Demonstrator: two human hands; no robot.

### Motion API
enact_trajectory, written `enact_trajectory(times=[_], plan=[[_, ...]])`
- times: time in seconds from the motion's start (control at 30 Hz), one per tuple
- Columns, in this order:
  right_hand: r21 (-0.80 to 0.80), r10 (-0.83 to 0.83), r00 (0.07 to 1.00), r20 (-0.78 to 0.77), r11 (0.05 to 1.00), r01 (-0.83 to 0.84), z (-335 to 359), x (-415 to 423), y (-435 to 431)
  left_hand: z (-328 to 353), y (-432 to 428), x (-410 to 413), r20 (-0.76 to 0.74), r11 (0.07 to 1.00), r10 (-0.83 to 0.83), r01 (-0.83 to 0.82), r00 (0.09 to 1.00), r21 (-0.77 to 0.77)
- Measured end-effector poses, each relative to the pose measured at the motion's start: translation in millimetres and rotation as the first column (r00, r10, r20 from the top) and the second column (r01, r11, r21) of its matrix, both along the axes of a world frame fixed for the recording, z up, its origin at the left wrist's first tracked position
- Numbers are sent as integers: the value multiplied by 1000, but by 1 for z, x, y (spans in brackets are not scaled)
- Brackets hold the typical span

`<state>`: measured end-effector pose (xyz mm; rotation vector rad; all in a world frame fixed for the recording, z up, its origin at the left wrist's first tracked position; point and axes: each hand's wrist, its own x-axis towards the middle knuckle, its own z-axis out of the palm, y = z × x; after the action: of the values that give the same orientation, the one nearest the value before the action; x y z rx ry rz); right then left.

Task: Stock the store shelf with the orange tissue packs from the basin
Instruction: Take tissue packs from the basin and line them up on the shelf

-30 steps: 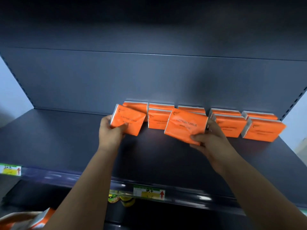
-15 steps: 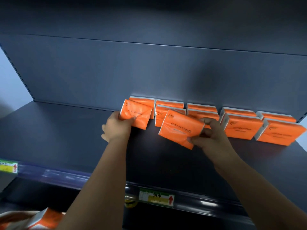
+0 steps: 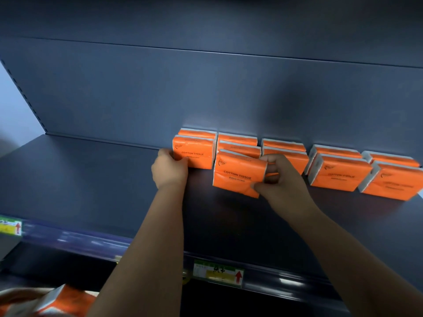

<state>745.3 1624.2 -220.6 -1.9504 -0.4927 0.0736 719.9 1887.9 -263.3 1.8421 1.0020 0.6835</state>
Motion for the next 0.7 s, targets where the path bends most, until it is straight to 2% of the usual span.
enact_trajectory(times=[0.17, 0.33, 0.47, 0.6, 0.7], plan=[[11, 26, 999, 25, 1000, -27, 0, 3, 13, 2, 3, 0, 6, 1000, -2, 2, 1000, -13], [23, 24, 998, 61, 999, -26, 0, 5, 39, 9, -2, -14, 127, 994, 106, -108, 986, 7], [62, 30, 996, 79, 997, -35, -3, 1, 68, 23, -16, -23, 394, 976, 49, 40, 918, -215], [109, -83, 993, 82, 991, 74, -7, -4, 93, 32, -17, -32, 445, 974, -20, 118, 895, -194], [90, -112, 971, 210, 991, 95, -16, -9, 107, 32, -12, -38, 438, 974, 5, 95, 899, -206]])
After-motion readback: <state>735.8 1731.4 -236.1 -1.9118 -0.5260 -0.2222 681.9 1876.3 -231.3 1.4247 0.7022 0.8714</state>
